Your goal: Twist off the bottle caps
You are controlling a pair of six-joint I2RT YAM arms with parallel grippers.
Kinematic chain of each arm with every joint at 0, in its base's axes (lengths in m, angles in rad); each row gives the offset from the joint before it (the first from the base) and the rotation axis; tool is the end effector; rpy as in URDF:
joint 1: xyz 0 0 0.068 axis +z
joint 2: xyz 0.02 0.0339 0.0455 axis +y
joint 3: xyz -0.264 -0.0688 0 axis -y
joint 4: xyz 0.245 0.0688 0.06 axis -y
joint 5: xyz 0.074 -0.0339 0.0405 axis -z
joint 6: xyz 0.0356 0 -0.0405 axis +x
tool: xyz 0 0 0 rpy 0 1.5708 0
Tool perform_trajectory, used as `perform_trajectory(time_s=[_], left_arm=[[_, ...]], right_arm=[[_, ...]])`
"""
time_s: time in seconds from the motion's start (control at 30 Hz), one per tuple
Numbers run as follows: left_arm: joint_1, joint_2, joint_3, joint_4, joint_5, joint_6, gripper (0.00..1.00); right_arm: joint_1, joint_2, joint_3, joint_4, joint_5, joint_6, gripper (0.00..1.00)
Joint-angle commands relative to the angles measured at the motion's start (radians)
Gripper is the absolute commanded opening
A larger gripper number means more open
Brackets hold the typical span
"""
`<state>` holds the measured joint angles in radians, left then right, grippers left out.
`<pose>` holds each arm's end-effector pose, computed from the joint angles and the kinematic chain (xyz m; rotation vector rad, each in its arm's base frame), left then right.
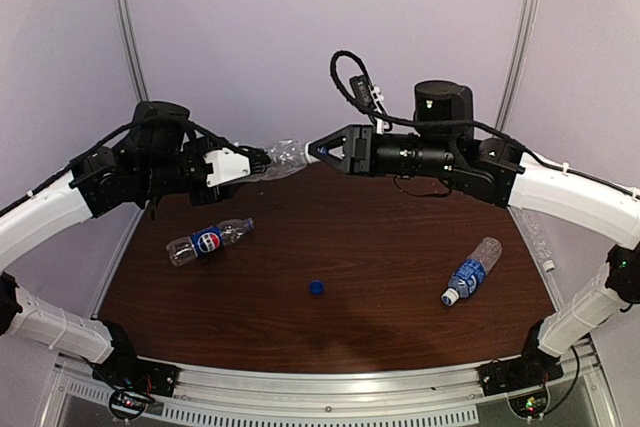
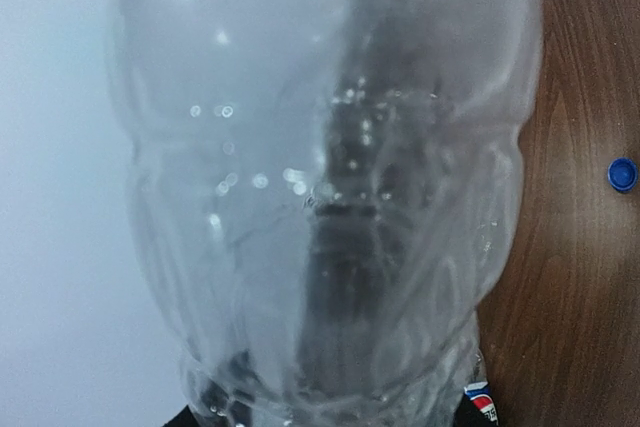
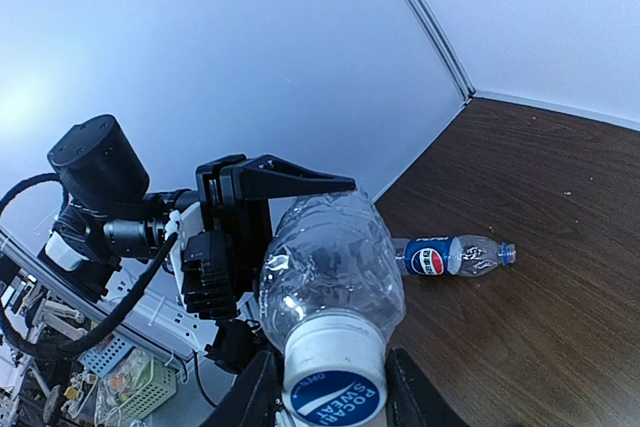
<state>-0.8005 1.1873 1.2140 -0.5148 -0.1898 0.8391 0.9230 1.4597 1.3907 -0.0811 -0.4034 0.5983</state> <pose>0.1864 -0.1825 0.3737 1.4207 1.4869 0.2192 0.1969 0.2834 0.4029 -0.6424 1.8368 1.4203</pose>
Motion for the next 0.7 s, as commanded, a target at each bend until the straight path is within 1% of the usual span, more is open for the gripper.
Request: perform_trajectory(time_s=[0.0,0.03,0.1,0.3,0.37,0.4,0.47,0.53,0.67], left_arm=[[-0.003,-0.011,0.001,0.047,0.0,0.005,0.34],[-0.003,-0.012,-0.001,0.047,0.0,0.005,0.34],[-0.003,-0.012,-0.002,0.047,0.0,0.005,0.34],[-0.003,-0.014,-0.009,0.046,0.006,-0.015,0.34],[-0.003,-0.016,-0.009,0.041,0.016,-0.027,0.34],[-0.003,-0.017,-0.006,0.032,0.026,-0.038,0.33],[-0.003,-0.016,0.002,0.004,0.059,-0.066,0.33],[-0.003,-0.017,0.011,-0.039,0.112,-0.092,0.33],[-0.003,-0.022,0.017,-0.118,0.222,-0.104,0.33]], right_arm=[[-0.005,-0.022,0.006,0.005,-0.004,-0.004,0.38],[-0.006,-0.022,0.005,0.004,-0.004,-0.003,0.38],[-0.006,-0.022,0.003,0.0,-0.002,-0.006,0.33],[-0.006,-0.014,0.006,-0.019,-0.007,-0.039,0.07],[-0.006,-0.004,0.013,-0.02,-0.042,-0.079,0.0],[-0.006,0.003,0.018,-0.024,-0.065,-0.119,0.0],[-0.002,0.013,0.025,-0.04,-0.109,-0.235,0.0],[0.004,0.009,0.022,-0.068,-0.146,-0.396,0.0],[0.028,-0.019,-0.012,-0.152,-0.161,-0.825,0.0]])
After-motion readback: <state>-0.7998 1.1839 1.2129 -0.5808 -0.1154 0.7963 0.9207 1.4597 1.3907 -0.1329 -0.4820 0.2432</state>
